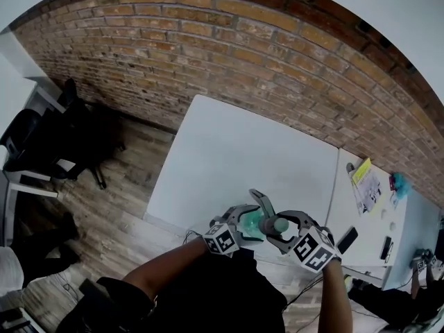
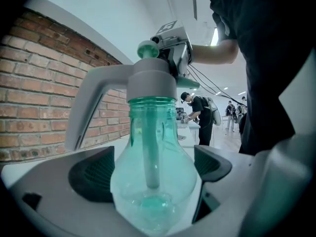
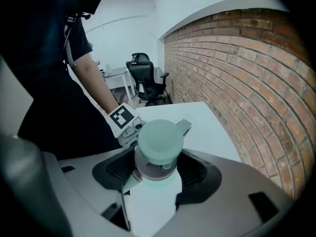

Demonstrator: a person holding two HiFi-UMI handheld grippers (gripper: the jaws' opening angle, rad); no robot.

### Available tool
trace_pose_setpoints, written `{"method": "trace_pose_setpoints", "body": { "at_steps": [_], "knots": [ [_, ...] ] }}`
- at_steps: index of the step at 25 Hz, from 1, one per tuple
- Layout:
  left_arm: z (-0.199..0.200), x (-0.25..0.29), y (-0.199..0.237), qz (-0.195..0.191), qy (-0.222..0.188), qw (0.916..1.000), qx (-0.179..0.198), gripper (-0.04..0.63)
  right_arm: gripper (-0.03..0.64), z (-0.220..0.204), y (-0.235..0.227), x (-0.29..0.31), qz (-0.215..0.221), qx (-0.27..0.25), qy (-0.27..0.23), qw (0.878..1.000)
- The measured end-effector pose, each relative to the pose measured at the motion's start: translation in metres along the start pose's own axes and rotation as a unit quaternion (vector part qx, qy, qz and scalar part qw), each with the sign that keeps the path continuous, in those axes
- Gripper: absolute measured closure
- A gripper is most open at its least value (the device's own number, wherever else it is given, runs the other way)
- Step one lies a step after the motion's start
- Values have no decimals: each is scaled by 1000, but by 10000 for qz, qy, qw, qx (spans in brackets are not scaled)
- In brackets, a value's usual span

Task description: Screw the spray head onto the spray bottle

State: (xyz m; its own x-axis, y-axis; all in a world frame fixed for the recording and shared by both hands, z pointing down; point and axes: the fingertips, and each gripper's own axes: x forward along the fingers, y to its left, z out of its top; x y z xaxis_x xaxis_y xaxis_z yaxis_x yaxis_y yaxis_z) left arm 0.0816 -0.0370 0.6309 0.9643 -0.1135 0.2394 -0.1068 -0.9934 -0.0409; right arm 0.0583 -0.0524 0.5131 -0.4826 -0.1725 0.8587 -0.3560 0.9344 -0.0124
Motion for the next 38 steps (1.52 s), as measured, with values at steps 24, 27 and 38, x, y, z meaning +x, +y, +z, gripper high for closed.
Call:
{"method": "trace_pose_setpoints", "body": {
  "at_steps": [24,27,38],
  "knots": [
    [-25,-4,2,250,357,9990,41,104,345,-2,4,-2,251,-1315,23,9910],
    [-24,0,2,188,370,9991,72,104,336,-1,5,-12,119,-694,-129,9974],
    [-25,-1,0,226,351,9991,68,105,320,17,-7,-15,-1346,2161,-394,9662]
  ]
}}
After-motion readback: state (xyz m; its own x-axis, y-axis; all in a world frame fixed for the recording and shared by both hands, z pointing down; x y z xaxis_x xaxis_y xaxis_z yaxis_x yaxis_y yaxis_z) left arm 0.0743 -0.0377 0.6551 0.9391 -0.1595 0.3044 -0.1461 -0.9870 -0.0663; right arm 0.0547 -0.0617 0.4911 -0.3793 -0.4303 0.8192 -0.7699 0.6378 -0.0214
